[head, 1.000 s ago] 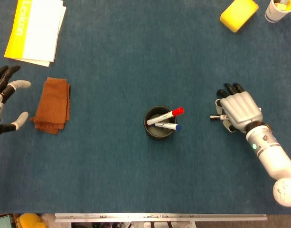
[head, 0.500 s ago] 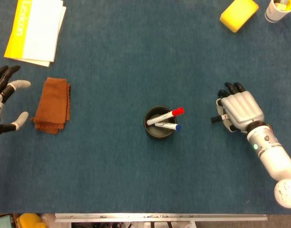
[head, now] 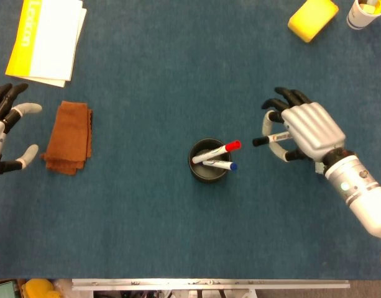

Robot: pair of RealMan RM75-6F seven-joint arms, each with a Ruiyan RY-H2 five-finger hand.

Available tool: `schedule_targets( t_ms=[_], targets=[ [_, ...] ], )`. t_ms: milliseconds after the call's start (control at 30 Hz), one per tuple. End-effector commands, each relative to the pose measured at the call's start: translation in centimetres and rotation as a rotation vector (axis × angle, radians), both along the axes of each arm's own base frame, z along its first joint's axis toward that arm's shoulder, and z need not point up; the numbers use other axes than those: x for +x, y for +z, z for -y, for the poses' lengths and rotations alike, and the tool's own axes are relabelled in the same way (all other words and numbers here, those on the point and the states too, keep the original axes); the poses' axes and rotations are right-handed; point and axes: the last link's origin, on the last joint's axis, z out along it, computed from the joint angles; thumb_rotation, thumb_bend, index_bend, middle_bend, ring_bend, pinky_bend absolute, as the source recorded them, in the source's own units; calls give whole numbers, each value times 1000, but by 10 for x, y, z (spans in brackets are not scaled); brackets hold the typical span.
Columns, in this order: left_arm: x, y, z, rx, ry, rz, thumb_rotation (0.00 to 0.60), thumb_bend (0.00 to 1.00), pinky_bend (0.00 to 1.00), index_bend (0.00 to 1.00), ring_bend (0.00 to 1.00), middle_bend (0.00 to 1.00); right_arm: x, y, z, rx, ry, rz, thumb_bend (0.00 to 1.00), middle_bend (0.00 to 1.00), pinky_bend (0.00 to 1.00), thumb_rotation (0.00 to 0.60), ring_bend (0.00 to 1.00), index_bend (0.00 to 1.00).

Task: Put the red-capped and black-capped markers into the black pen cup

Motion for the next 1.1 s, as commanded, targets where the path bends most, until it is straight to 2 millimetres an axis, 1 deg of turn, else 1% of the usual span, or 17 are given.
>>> schedule_targets(
  t_ms=[33, 167, 367, 567, 733, 967, 1100],
  targets=[
    [2, 1, 0, 1, -3, -4, 600, 281, 3, 261, 0, 72, 32, 20, -3, 52, 27, 214, 338, 263, 99, 600, 32, 600],
    [5, 2, 1, 4, -9, -6, 600, 280, 3, 261, 0, 72, 49, 19, -4, 122, 29, 349, 337, 267, 99, 600, 35, 600],
    [7, 5, 2, 9, -8, -9, 600, 280, 3, 261, 0, 72, 68, 14, -4, 183, 26, 501, 328, 272, 99, 600, 35, 600],
    [8, 5, 3, 9, -7, -7, 600, 281, 3, 261, 0, 72, 80, -3, -4, 262, 5, 580, 325, 274, 98, 600, 35, 599],
    [6, 6, 4, 7, 2, -4, 600, 280, 3, 261, 0, 72, 83, -23, -2, 299, -15, 592, 324, 274, 99, 600, 35, 600],
    [4, 6, 4, 7, 5, -1, 600, 280, 3, 261, 0, 72, 82, -48, -2, 361, -80, 627, 325, 274, 100, 600, 35, 600],
    [2, 7, 5, 8, 10, 0, 600, 281, 3, 261, 0, 72, 80, -59, -1, 379, -92, 635, 325, 274, 100, 600, 35, 600]
  ],
)
